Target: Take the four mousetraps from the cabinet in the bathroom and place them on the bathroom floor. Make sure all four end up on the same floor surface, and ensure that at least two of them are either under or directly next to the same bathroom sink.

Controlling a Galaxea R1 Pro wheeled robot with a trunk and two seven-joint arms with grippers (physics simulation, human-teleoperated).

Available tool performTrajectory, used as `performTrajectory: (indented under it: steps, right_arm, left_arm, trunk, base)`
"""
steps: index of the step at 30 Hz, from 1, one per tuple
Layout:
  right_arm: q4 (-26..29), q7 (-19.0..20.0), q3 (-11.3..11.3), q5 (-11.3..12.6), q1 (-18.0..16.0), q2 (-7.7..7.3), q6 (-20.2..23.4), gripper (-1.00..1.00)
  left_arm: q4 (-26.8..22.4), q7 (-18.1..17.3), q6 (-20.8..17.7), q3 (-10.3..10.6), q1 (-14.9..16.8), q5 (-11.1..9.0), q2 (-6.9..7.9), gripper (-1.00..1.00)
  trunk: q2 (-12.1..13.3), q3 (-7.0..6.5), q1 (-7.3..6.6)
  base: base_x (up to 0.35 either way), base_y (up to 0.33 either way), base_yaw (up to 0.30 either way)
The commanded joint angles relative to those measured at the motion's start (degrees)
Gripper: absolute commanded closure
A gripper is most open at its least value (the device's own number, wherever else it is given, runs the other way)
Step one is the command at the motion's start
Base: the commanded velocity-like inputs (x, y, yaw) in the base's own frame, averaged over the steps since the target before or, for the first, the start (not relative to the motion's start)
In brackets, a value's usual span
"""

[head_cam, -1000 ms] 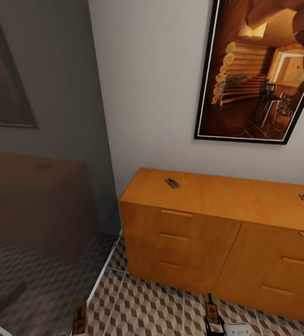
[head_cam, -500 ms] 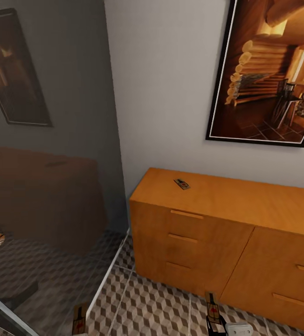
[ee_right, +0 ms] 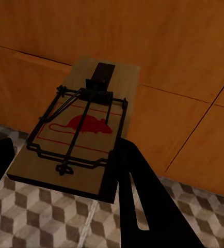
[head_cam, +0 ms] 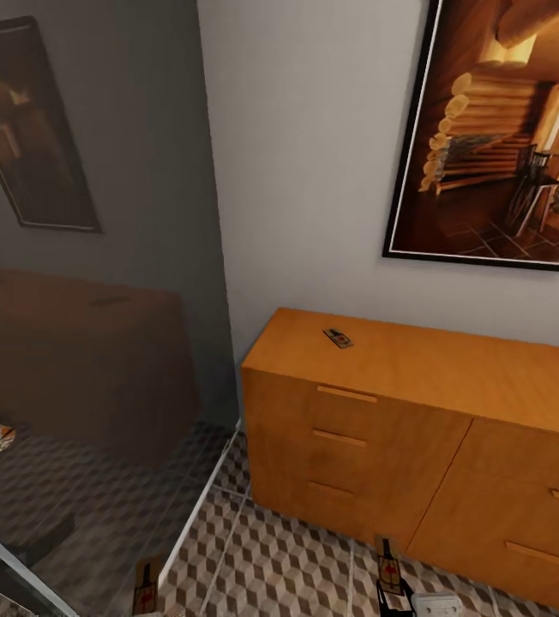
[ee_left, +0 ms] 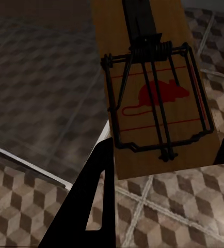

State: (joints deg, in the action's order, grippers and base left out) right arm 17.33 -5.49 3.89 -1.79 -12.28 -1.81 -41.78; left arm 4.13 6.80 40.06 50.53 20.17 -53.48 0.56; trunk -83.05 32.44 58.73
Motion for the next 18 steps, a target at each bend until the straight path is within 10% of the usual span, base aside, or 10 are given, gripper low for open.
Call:
performTrajectory:
  steps: [1, 18]
  right_arm:
    - [0.0, -0.6, 0.4, -0.1, 0.0, -0.04, -0.1, 1.00]
    - [0.0, -0.6, 0.4, -0.1, 0.0, -0.04, -0.1, 1.00]
  left_arm:
    - [0.1, 0.7, 0.1, 0.4, 0.0, 0.5, -0.03, 1.00]
    - [0.1, 0.7, 0.1, 0.4, 0.0, 0.5, -0.03, 1.00]
  trunk:
    - [0.0, 0.07, 0.00]
    - [0.0, 0.40, 0.00]
  base:
    - [0.000, 0.000, 0.215]
    - [0.000, 0.000, 0.273]
